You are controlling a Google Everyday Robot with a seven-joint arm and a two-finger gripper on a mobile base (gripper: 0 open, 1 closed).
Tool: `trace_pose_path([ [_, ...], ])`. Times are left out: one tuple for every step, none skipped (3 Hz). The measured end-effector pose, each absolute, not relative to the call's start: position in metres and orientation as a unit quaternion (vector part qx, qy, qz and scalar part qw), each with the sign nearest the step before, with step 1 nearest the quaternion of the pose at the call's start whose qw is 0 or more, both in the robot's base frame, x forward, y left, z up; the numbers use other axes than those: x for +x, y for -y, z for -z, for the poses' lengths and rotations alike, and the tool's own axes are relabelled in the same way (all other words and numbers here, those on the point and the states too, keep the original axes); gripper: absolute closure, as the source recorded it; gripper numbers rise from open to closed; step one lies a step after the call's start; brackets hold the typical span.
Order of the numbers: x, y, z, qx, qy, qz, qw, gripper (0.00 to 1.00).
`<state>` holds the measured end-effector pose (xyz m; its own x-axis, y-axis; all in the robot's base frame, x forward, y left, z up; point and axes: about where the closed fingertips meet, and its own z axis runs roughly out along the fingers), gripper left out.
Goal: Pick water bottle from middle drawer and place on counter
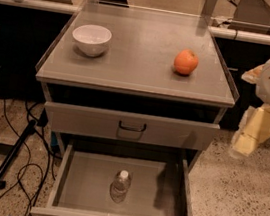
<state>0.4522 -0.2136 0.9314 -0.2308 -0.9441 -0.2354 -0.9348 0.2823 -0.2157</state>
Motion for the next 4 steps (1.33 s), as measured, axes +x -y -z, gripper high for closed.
trace_pose_path([
  [0.457, 0.212, -0.904, -0.598, -0.788, -0.005, 0.145, 0.0],
  [0.458, 0.211, -0.9, -0.598, -0.789, -0.008, 0.143, 0.0],
  [0.449, 0.209, -0.885, -0.595, -0.792, -0.027, 0.131, 0.0],
  [0.434, 0.204, -0.852, -0.587, -0.799, -0.067, 0.116, 0.0],
])
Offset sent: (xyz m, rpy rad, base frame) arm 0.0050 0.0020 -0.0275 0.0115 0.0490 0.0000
